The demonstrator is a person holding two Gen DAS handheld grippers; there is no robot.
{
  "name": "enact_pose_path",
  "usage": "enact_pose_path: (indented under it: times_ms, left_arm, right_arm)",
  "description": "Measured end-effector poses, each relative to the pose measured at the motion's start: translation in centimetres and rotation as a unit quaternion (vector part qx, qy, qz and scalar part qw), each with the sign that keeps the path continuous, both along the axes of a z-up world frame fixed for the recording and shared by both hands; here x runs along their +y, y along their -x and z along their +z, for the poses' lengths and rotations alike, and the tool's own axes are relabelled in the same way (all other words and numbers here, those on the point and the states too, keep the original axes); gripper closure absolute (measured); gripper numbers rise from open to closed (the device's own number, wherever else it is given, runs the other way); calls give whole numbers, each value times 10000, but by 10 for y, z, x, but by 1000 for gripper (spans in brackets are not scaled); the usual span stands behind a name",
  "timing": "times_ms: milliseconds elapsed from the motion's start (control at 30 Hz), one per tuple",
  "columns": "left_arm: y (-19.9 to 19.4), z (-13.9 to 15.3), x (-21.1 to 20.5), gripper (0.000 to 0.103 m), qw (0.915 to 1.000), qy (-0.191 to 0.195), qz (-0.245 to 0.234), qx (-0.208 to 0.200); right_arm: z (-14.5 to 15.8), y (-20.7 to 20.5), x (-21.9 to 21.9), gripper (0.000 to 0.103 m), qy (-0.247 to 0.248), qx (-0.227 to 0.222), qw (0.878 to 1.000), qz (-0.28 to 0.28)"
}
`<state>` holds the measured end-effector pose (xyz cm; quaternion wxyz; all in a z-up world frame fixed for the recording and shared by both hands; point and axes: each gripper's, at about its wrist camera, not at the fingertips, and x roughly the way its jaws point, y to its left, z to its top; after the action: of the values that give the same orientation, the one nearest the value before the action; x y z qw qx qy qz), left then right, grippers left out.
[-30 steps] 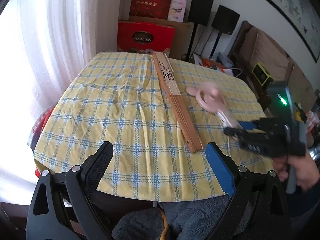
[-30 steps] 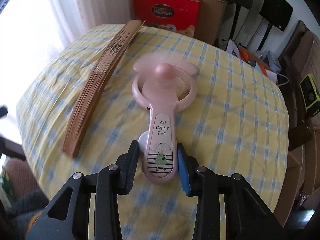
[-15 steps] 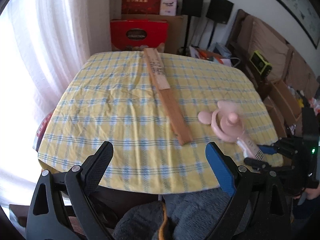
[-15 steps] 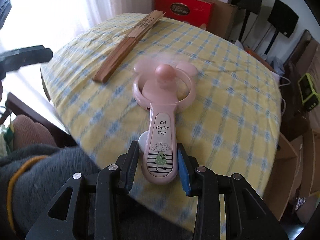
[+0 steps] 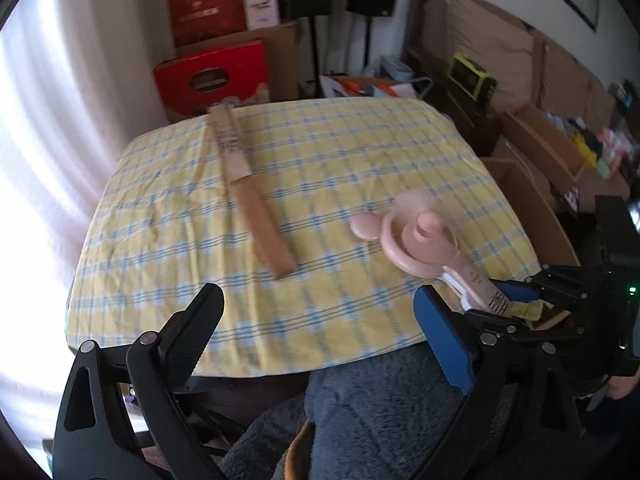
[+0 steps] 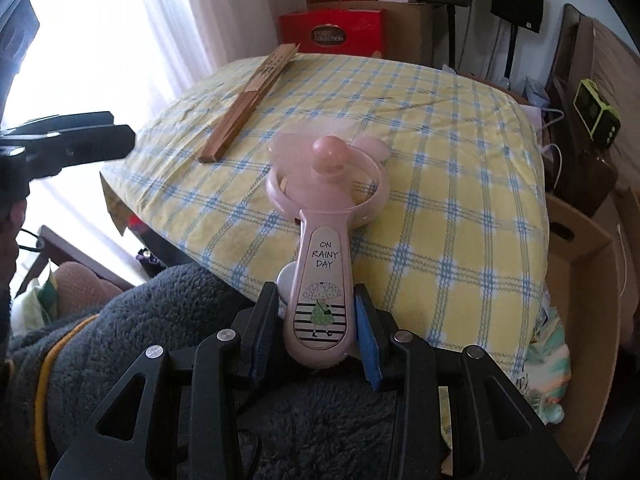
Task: Organize objects
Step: 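Lift the pink fan and close the left gripper on its fan head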
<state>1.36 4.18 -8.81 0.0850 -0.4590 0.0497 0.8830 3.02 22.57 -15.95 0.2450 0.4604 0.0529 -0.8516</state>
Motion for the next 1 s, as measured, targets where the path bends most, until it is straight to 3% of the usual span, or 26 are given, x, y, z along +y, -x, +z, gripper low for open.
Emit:
enact_pose_path:
  times_ms: [233,500,1000]
  left_arm:
    - [25,-23,37,8,9989,310,-296,-179]
    - [44,-34,59,8,9978,-68,-585,-320]
    - [65,-52,95,8,9937,-251,-999,-443]
  right_arm:
    - [3,-10,-5,66,-413,236,9989,-11]
    - [2,-11,-2,66,-436,235,9988,26]
    - [-3,-9,1,66,-345,224,9991,75]
